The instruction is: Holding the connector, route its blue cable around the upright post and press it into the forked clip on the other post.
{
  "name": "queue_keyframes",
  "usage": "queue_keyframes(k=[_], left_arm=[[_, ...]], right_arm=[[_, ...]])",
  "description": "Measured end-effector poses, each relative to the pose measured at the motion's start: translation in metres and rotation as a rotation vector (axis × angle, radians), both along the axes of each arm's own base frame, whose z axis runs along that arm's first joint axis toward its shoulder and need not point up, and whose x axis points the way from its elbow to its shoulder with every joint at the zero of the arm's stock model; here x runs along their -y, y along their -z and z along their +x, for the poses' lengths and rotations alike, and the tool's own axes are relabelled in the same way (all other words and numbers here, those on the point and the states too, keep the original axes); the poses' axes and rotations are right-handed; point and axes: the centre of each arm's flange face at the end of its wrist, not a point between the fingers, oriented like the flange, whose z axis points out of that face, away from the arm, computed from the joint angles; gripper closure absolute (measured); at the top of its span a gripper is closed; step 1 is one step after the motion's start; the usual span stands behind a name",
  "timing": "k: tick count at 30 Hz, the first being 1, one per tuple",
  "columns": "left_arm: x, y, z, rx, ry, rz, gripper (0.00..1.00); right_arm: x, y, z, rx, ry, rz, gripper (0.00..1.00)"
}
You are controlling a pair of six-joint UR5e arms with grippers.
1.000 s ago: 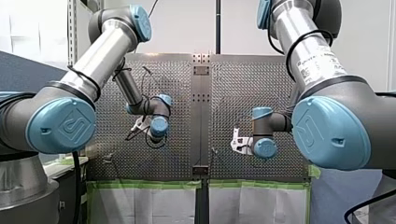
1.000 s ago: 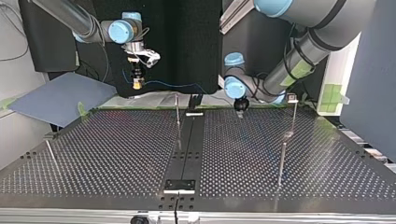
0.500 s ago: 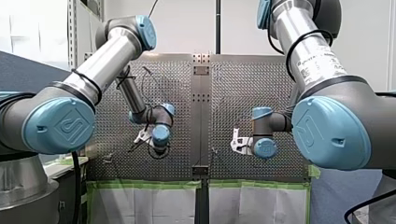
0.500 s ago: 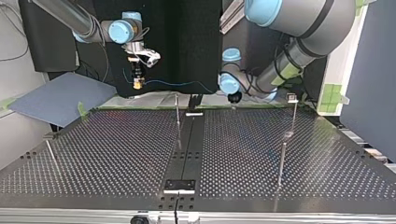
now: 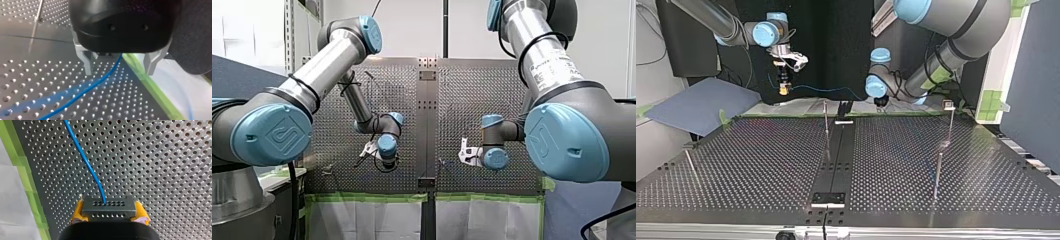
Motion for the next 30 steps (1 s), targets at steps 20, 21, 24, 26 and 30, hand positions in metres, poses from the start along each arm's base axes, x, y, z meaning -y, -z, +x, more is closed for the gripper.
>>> queue_keyframes(k=[20, 21, 24, 26, 30], left_arm=[[-0.001, 0.002, -0.011, -0.071, -0.019, 0.001, 0.00], [0.000, 0.002, -0.011, -0.064, -0.017, -0.011, 0.00], [0.006, 0.002, -0.009, -0.044, -0.004, -0.048, 0.00], [0.010, 0.004, -0.009, -0.036, 0.005, -0.069, 0.00], [0.017, 0.014, -0.012, -0.037, 0.018, -0.090, 0.00]], right_arm=[[-0.001, 0.000, 0.001, -0.002, -0.002, 0.003, 0.84], [-0.001, 0.000, 0.001, -0.002, -0.002, 0.003, 0.84], [-0.001, 0.000, 0.001, -0.002, -0.002, 0.003, 0.84], [-0.001, 0.000, 0.001, -0.002, -0.002, 0.003, 0.84], [0.000, 0.000, 0.001, 0.001, -0.002, -0.001, 0.84]])
